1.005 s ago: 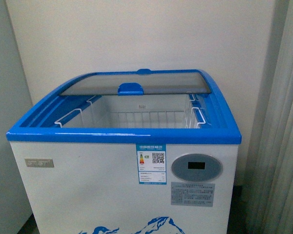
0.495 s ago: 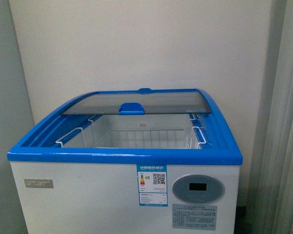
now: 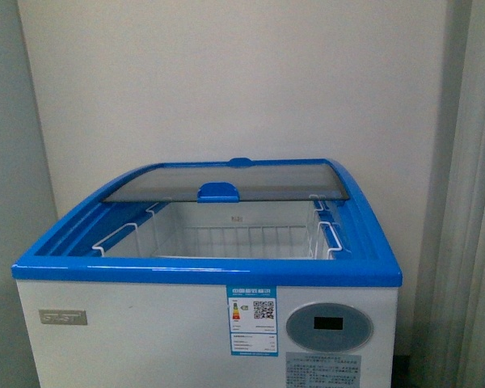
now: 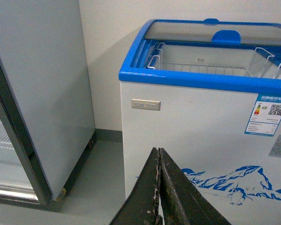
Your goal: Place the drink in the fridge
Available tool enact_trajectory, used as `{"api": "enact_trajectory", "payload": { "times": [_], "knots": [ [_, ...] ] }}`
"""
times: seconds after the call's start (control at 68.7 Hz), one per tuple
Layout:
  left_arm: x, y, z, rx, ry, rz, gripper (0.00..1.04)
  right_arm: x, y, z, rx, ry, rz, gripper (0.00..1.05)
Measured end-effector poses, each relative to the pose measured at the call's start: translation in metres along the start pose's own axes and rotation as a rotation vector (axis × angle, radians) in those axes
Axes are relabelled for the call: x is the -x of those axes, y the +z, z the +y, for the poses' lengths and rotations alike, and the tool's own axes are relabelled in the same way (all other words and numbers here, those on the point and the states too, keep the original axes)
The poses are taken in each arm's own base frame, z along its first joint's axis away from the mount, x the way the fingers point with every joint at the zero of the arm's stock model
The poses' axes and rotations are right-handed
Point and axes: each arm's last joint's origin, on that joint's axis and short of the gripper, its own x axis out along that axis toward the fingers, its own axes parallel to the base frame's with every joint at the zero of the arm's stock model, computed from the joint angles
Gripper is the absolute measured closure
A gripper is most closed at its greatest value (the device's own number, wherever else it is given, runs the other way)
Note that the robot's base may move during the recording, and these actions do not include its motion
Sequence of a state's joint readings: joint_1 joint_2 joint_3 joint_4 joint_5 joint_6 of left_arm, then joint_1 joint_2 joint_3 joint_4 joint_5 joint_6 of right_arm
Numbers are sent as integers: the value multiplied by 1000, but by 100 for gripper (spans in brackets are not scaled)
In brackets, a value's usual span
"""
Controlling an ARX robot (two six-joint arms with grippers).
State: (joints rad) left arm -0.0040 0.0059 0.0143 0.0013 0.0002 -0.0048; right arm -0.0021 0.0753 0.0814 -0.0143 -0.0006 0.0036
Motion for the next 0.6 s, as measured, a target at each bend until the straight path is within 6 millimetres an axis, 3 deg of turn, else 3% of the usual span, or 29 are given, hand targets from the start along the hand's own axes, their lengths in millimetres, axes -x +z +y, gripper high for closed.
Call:
{"api": "enact_trajectory", "payload": {
  "times": [0.597],
  "knots": [
    [0,0,0,0,0,0,102,1,-16,0,0,0,-15,102]
  ]
}}
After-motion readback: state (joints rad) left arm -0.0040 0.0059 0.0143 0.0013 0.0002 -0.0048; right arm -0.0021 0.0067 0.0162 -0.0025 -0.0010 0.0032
